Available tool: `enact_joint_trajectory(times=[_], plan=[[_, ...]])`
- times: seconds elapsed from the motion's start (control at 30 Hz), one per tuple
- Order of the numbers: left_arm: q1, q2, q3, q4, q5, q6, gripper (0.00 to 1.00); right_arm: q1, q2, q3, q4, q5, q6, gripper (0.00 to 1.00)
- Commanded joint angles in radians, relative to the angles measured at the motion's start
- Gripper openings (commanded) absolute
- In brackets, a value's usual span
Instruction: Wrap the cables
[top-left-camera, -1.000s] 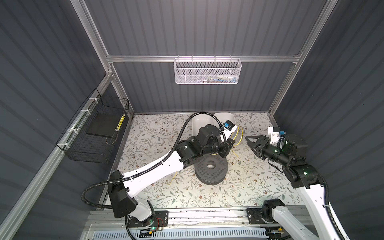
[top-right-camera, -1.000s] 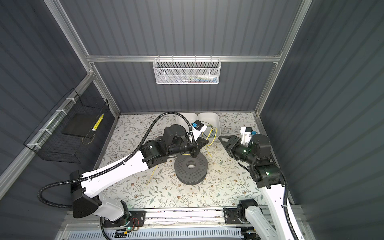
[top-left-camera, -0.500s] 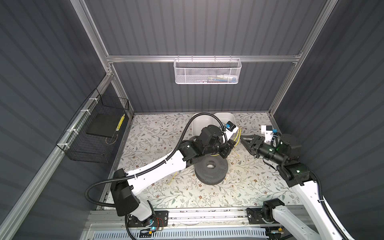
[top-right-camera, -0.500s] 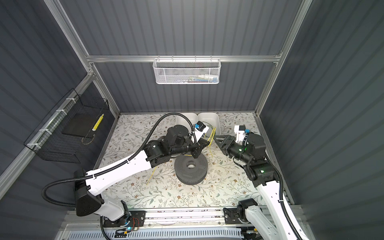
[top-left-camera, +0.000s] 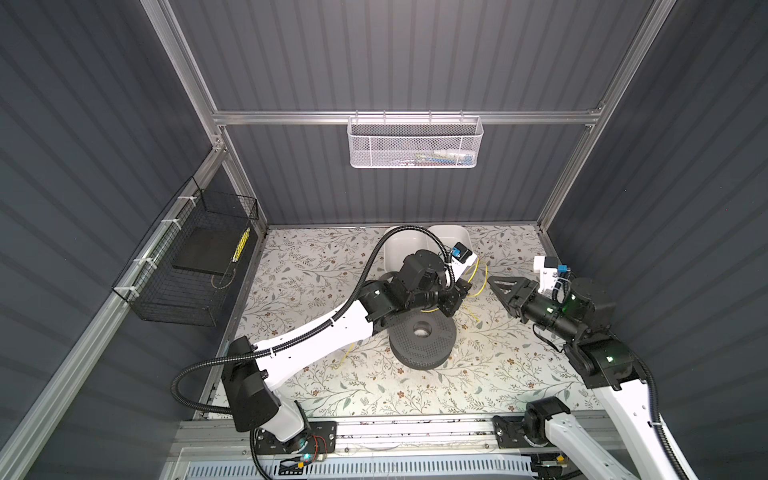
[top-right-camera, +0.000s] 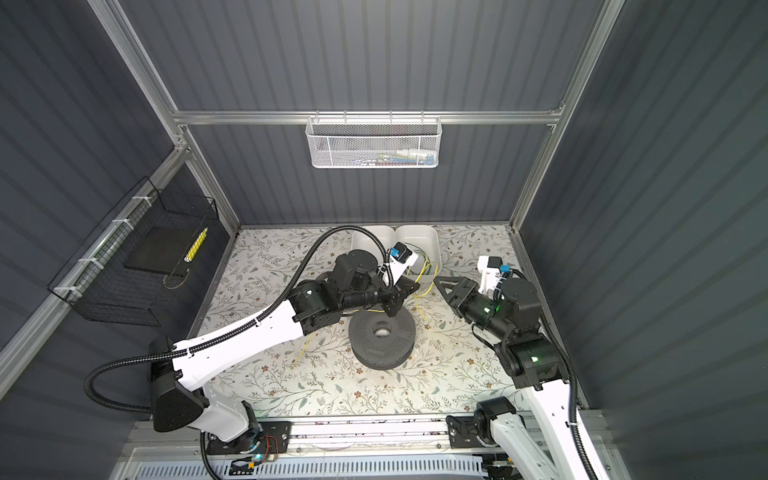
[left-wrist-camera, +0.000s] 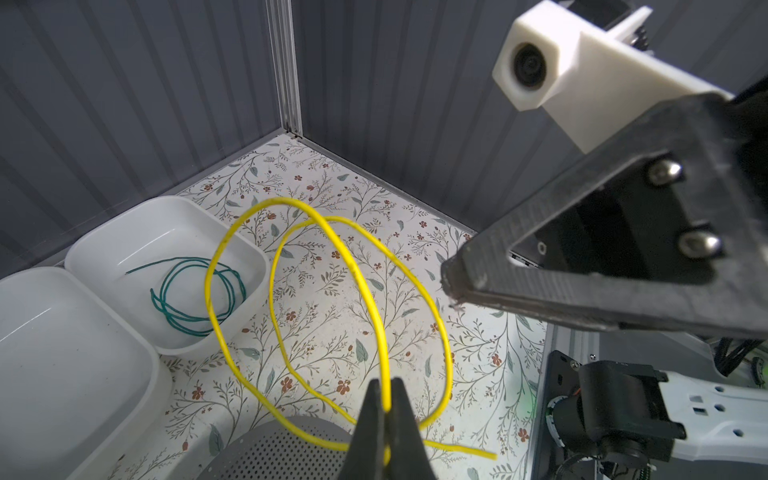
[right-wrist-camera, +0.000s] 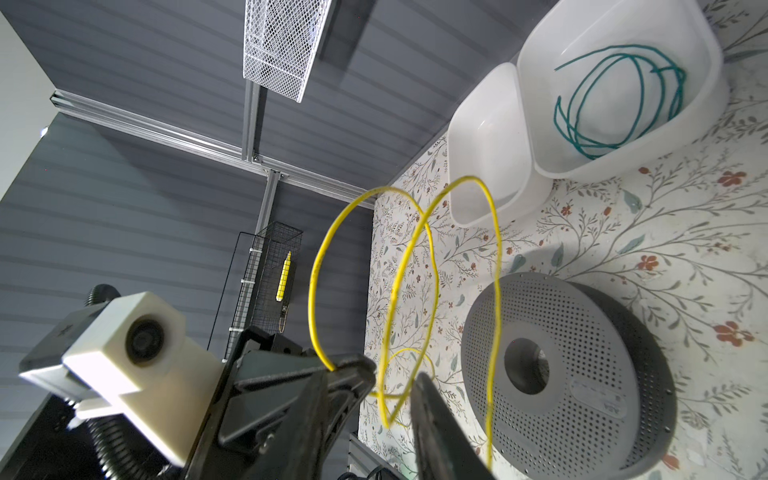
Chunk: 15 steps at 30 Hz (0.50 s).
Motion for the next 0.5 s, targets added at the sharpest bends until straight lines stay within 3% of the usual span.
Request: enact_joint_trajectory(times=[0.0,0.3,0.47], plan=[[0.009,0.001,0.022,0.012,0.011,-0.007,0.00,0.007,-0.005,-0.011,-0.005,-0.008,-0.021,0.38],[0.011,0.013,0.030,0.016,0.022,-0.019,0.00,0.052,0.028,-0.019,0.042,-0.022,-0.016,0.37],[0.011,0.017,0.031,0.017,0.029,-0.027,0.00,0.071,0.051,-0.029,0.064,-0.001,-0.013,0.30]])
